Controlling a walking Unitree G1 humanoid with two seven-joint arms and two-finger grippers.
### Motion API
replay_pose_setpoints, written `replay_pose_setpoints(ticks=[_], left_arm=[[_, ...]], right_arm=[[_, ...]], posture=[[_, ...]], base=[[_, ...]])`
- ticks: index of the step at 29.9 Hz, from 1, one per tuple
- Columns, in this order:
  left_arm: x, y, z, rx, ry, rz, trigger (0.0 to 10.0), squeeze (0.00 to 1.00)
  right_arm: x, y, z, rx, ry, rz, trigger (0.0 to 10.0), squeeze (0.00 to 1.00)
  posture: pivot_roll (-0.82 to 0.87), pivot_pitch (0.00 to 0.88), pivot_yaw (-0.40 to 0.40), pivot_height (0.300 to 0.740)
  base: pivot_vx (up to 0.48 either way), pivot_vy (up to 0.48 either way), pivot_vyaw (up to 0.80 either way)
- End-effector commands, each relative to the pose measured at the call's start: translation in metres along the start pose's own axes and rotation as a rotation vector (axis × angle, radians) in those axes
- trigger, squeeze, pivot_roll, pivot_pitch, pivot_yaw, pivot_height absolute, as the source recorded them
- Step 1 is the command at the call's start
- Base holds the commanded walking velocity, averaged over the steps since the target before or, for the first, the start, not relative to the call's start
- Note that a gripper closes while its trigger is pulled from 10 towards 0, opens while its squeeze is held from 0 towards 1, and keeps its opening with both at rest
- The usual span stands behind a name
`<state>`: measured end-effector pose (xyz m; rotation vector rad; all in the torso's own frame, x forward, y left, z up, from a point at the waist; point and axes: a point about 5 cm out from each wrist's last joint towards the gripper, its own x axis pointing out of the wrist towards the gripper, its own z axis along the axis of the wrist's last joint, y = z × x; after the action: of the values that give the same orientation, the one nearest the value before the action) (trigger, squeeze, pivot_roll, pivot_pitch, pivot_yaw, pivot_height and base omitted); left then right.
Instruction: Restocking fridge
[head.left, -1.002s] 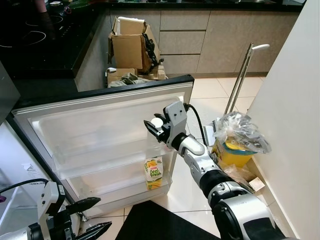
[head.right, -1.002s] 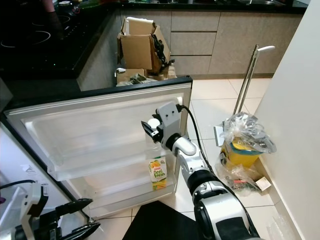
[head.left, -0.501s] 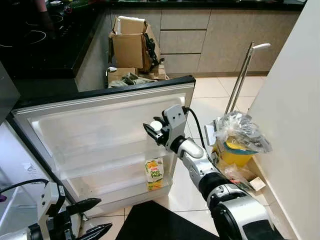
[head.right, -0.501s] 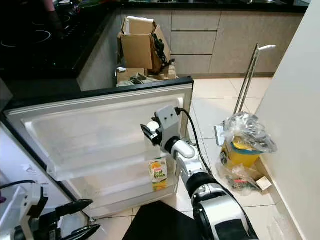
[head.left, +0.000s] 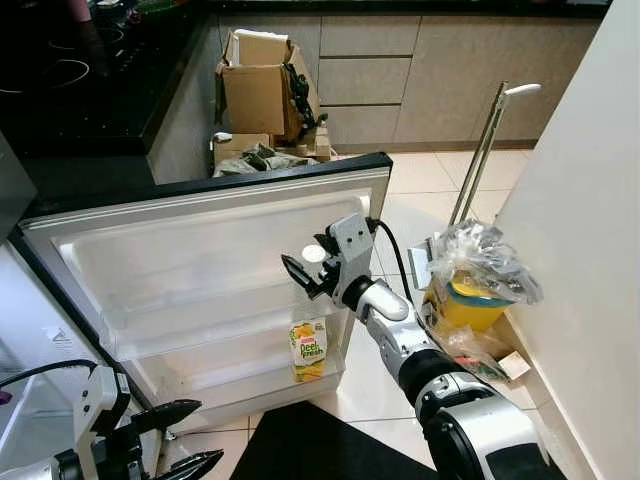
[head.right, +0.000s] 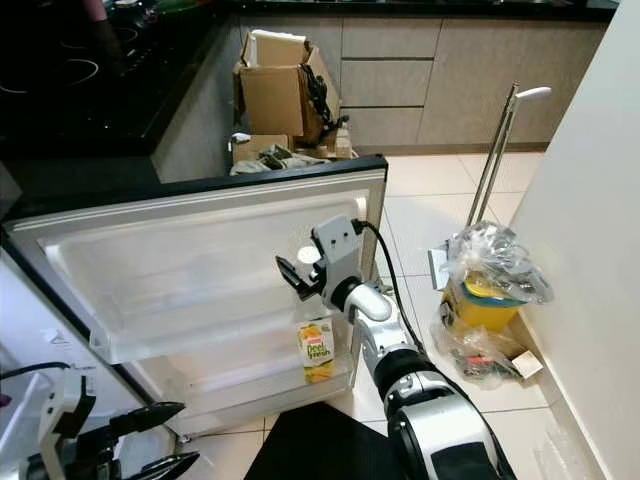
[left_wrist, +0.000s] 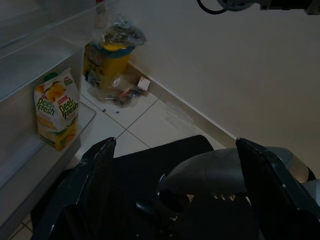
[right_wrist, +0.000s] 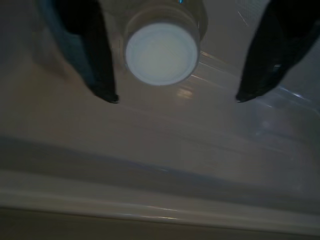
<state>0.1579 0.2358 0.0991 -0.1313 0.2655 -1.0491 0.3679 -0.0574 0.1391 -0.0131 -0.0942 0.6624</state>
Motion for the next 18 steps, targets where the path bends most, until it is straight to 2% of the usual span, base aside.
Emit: replay_pose_setpoints(ticks=[1, 2, 3, 10, 13, 18], left_arm=[[-0.004, 0.000, 0.004, 0.010, 0.026, -0.013, 10.0, 0.00], [-0.004, 0.000, 0.004, 0.010, 0.026, -0.013, 10.0, 0.00], [-0.004, 0.000, 0.004, 0.010, 0.026, -0.014, 10.0, 0.00], [-0.004, 0.000, 0.004, 0.010, 0.025, -0.015, 10.0, 0.00], [-0.002, 0.001, 0.004, 0.010, 0.024, -0.018, 10.0, 0.00], [0.000, 0.002, 0.004, 0.012, 0.022, -0.022, 10.0, 0.00]], right_arm=[[0.001, 0.000, 0.004, 0.006, -0.029, 0.004, 10.0, 0.15], [0.001, 0.000, 0.004, 0.007, -0.033, 0.005, 10.0, 0.15], [0.001, -0.001, 0.007, 0.009, -0.045, 0.007, 10.0, 0.00], [0.003, -0.004, 0.018, 0.007, -0.098, 0.019, 10.0, 0.00], [0.005, -0.006, 0.032, -0.001, -0.160, 0.046, 10.0, 0.00], [0.005, -0.006, 0.043, -0.004, -0.204, 0.095, 10.0, 0.00]], posture=[[0.04, 0.088, -0.034, 0.740], [0.04, 0.088, -0.034, 0.740], [0.04, 0.087, -0.034, 0.740], [0.04, 0.084, -0.033, 0.740], [0.03, 0.076, -0.033, 0.740], [0.03, 0.069, -0.033, 0.740]], base=[[0.000, 0.000, 0.00], [0.000, 0.000, 0.00], [0.000, 0.000, 0.00], [0.000, 0.000, 0.00], [0.000, 0.000, 0.00], [0.000, 0.000, 0.00]])
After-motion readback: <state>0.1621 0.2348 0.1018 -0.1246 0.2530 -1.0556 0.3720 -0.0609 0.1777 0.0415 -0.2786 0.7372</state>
